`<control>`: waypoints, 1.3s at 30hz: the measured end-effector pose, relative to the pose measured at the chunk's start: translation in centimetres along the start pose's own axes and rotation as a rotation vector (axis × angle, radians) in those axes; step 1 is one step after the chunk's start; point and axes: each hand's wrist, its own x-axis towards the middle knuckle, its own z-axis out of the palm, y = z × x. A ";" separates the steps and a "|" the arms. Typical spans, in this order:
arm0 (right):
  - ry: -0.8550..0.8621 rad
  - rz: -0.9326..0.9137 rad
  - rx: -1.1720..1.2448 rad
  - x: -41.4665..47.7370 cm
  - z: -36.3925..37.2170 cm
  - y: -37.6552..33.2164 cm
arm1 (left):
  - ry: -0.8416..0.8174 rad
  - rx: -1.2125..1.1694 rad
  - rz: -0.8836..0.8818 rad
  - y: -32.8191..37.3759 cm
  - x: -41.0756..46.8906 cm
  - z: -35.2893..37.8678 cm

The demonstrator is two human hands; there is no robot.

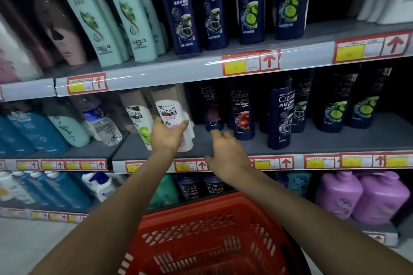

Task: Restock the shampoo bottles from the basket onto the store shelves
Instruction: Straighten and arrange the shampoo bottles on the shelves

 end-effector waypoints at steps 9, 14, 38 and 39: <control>-0.033 -0.026 -0.023 -0.8 0.5 -0.7 | 0.014 -0.239 -0.019 -2.1 -4.3 -5.3; -0.043 -0.046 -0.010 -1.3 1.5 -1.1 | 0.051 -0.291 -0.022 -3.5 -7.6 -10.2; 0.288 0.389 0.145 11.2 8.3 -7.6 | 0.008 -0.424 -0.092 -6.1 -6.6 -15.3; 0.283 0.382 0.129 11.2 8.3 -7.6 | 0.009 -0.422 -0.095 -6.1 -6.5 -15.3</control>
